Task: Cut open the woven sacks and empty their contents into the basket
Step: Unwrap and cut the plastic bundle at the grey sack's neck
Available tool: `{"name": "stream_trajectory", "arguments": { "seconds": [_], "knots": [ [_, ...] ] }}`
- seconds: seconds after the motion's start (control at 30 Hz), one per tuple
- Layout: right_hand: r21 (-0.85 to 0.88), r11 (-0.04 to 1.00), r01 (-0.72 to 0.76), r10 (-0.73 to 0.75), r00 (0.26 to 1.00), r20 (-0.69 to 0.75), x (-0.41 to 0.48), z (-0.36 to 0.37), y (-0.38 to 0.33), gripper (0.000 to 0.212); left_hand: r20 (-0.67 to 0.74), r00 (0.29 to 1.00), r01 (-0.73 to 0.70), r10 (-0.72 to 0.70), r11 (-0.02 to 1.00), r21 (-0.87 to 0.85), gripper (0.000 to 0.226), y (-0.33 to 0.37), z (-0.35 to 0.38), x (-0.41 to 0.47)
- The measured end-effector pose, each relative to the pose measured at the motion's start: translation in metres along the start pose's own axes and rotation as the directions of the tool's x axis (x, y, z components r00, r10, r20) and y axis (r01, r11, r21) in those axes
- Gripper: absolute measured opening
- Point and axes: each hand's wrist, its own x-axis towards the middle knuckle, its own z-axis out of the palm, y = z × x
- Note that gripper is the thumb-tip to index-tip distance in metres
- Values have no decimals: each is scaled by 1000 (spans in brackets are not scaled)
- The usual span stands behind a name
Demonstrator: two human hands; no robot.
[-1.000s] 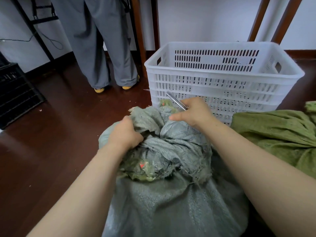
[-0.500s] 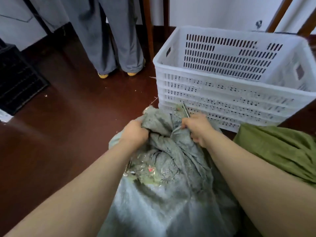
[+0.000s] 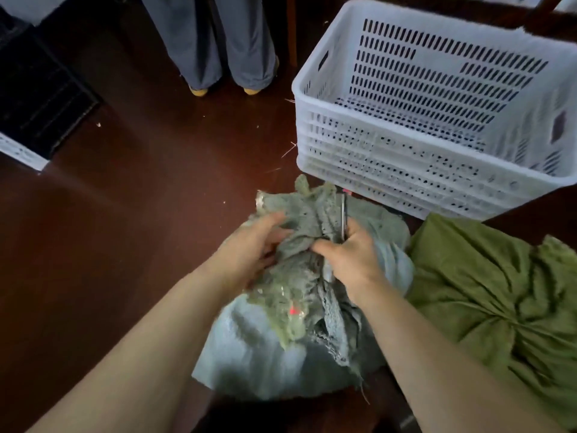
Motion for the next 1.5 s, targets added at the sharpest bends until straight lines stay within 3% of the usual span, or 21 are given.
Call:
{"name": "stream_trajectory", "arguments": {
  "seconds": [0.07, 0.1, 0.13, 0.17, 0.2, 0.23, 0.3, 0.37, 0.57, 0.7, 0.8, 0.87, 0.93, 1.0, 1.07, 1.13, 1.2, 1.23, 1.33, 1.43, 1.5],
  "knots": [
    [77, 994, -77, 81, 995, -56, -16, -12, 2, 26, -409, 892, -119, 193, 973, 199, 24, -18, -13, -23],
    [133, 983, -125, 133, 990, -50, -27, -16, 3, 28, -522, 840, -71, 151, 983, 170, 31, -29, -17, -38],
    [214, 960, -179, 187, 982, -19, -39, -18, 3, 32, -528, 849, 30, -7, 999, 36, 54, -44, -17, -51],
    [305, 923, -233, 237, 971, 26, -51, -19, 3, 38, -408, 877, 196, -253, 965, -176, 75, -56, -13, -65],
    [367, 883, -294, 286, 955, 76, -63, -20, 3, 40, -172, 871, 375, -461, 848, -374, 88, -68, -4, -77],
    [393, 848, -356, 335, 934, 123, -76, -22, 0, 36, 104, 840, 508, -532, 704, -496, 94, -77, 6, -88],
    [375, 800, -467, 414, 884, 217, -100, -28, -8, 18, 422, 776, 628, -468, 519, -579, 97, -81, 28, -104],
    [319, 786, -530, 447, 843, 299, -121, -37, -14, 15, 474, 783, 621, -402, 474, -624, 86, -77, 43, -106],
    [66, 816, -575, 506, 764, 400, -142, -77, -12, 12, 179, 792, 556, -583, 571, -604, 31, -79, 66, -102],
    [156, 895, -418, 416, 908, 51, -136, -90, -19, 10, -40, 810, 482, -585, 702, -524, 29, -88, 41, -102],
    [-13, 978, -208, 206, 973, -100, -103, -73, -26, 14, -58, 835, 479, -548, 775, -412, 26, -91, 21, -107],
    [-176, 965, -193, 190, 981, -31, -79, -50, -29, 41, -38, 863, 459, -504, 814, -356, 27, -91, 15, -110],
    [-261, 885, -385, 405, 914, 27, -71, -22, -35, 98, -41, 892, 418, -450, 856, -304, 28, -92, 8, -113],
    [-279, 827, -488, 537, 833, 135, -73, 2, -35, 120, -81, 917, 369, -390, 908, -198, 31, -93, -1, -115],
    [-297, 839, -456, 529, 811, 249, -85, 21, -32, 113, -100, 943, 315, -318, 948, -52, 34, -93, -8, -116],
    [-231, 908, -349, 405, 871, 279, -93, 31, -19, 68, -96, 957, 283, -275, 955, 85, 35, -96, -15, -115],
    [-133, 949, -287, 307, 937, 165, -99, 28, -11, 20, -100, 950, 301, -296, 953, 37, 34, -101, -26, -116],
    [-37, 955, -294, 296, 950, 99, -101, 22, -10, 10, -80, 933, 345, -352, 934, -90, 32, -102, -31, -117],
    [84, 958, -273, 264, 959, 98, -117, 0, -13, 17, 121, 835, 525, -538, 710, -469, 45, -100, -48, -124],
    [-109, 990, -93, 123, 940, 319, -146, -2, -21, 30, 333, 799, 593, -500, 564, -575, 83, -83, -62, -134],
    [-174, 981, -80, 151, 880, 450, -161, 4, -20, 42, 394, 803, 595, -448, 562, -575, 101, -69, -64, -135]
  ]
}}
